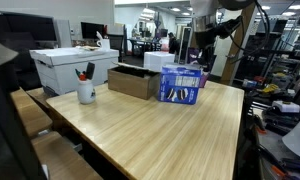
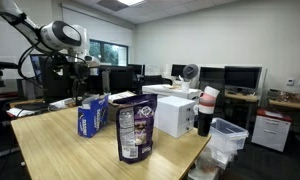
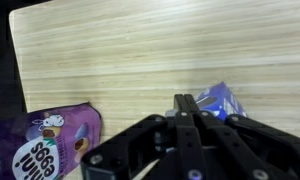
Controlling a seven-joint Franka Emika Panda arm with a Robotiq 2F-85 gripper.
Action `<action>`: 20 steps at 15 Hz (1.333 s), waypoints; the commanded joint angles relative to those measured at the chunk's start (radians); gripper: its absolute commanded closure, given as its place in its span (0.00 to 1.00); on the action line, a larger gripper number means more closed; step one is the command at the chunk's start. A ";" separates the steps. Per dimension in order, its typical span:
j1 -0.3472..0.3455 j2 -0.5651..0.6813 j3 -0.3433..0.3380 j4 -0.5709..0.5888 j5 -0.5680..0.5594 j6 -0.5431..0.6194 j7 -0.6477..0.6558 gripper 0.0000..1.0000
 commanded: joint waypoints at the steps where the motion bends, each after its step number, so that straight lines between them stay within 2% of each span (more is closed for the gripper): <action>1: -0.022 -0.006 0.003 -0.023 0.050 0.063 -0.065 0.97; 20: -0.030 -0.035 0.011 -0.125 0.020 0.392 -0.100 0.97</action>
